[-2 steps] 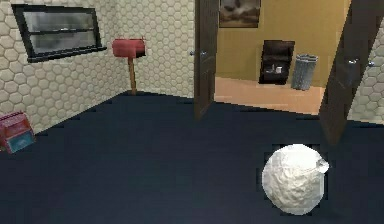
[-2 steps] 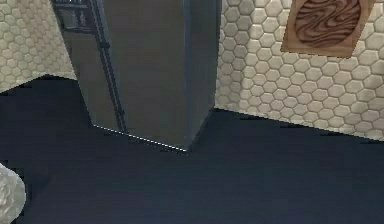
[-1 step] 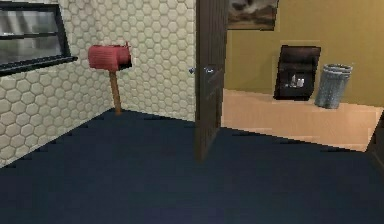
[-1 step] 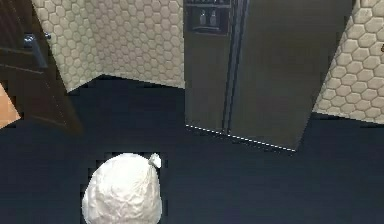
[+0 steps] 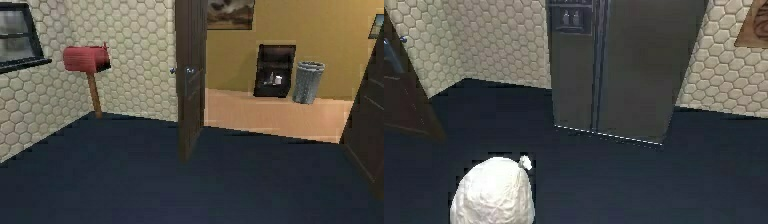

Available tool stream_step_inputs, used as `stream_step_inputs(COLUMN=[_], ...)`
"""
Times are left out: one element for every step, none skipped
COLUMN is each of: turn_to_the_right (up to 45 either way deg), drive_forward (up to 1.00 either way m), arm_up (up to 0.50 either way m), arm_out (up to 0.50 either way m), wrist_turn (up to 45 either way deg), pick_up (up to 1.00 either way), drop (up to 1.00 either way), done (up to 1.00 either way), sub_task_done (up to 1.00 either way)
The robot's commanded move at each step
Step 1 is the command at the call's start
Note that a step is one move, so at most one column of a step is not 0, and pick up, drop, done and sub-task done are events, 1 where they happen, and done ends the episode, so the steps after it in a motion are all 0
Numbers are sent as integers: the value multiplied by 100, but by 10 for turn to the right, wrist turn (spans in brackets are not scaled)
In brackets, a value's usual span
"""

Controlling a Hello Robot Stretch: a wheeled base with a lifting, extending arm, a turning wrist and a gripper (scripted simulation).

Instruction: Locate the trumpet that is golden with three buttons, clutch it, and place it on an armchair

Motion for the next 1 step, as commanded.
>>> stream_step_inputs(turn_to_the_right=[30], drive_forward=[0], arm_up=[0], arm_out=[0], wrist_turn=[0], pick_up=[0], drop=[0], done=[0], sub_task_done=[0])
